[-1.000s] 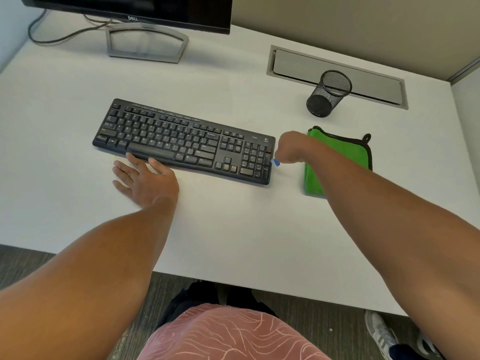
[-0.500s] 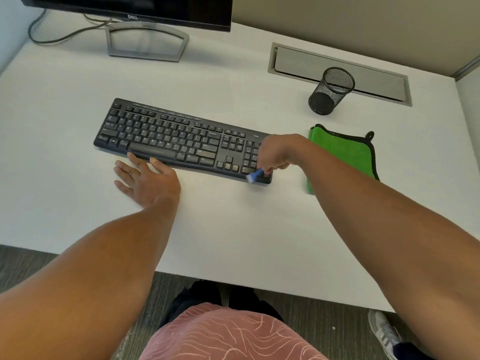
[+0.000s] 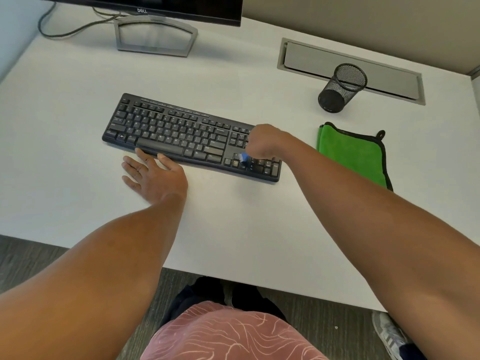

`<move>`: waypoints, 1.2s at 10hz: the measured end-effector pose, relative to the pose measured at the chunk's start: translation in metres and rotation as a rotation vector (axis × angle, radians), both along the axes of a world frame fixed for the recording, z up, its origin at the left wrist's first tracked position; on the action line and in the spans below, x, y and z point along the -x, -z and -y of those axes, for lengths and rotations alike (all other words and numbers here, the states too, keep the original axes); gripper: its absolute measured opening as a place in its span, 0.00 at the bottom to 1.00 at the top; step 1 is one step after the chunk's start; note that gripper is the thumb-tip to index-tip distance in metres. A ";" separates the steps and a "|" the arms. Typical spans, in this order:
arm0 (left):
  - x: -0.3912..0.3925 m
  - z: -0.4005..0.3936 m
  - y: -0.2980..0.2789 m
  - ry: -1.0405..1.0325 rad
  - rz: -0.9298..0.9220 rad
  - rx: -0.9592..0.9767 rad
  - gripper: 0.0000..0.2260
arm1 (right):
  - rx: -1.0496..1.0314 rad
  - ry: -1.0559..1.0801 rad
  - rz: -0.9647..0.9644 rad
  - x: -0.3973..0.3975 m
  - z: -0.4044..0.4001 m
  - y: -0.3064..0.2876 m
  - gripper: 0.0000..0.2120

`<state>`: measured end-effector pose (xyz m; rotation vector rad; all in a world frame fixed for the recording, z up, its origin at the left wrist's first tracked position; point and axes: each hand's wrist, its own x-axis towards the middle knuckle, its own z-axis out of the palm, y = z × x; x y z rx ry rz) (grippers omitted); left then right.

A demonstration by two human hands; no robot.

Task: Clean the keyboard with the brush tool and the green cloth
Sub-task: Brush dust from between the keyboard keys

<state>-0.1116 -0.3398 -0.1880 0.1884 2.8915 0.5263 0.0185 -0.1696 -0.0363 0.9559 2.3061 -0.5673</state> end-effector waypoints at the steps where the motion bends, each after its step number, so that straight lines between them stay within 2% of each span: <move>1: 0.000 0.000 0.000 -0.003 0.000 0.000 0.29 | 0.026 -0.021 0.013 0.001 0.010 0.006 0.14; 3: 0.000 -0.001 -0.001 -0.007 0.002 -0.003 0.29 | 0.063 0.167 -0.167 0.003 0.001 0.012 0.14; 4: 0.001 0.000 0.000 -0.008 0.002 -0.003 0.29 | 0.066 0.155 -0.167 0.005 0.008 0.019 0.16; 5: 0.001 -0.001 0.000 -0.002 0.004 0.007 0.29 | 0.155 0.133 -0.151 0.010 0.015 0.021 0.07; 6: 0.001 0.000 0.000 -0.004 0.005 0.004 0.29 | 0.131 0.144 -0.217 0.013 0.018 0.023 0.11; 7: 0.002 0.001 0.001 0.003 0.004 0.001 0.29 | 0.078 0.053 -0.170 0.014 0.025 0.024 0.11; 9: 0.001 0.000 0.001 0.000 0.014 -0.009 0.29 | 0.090 0.006 -0.177 0.023 0.025 0.022 0.16; 10: 0.001 0.001 0.000 0.003 0.011 -0.010 0.29 | 0.033 -0.078 -0.192 0.024 0.030 0.022 0.16; 11: 0.001 0.000 0.000 0.004 0.017 -0.011 0.29 | -0.028 -0.233 -0.146 0.024 0.035 0.022 0.10; 12: 0.001 0.001 0.000 0.001 0.017 -0.015 0.29 | -0.121 -0.349 -0.029 0.030 0.033 0.017 0.09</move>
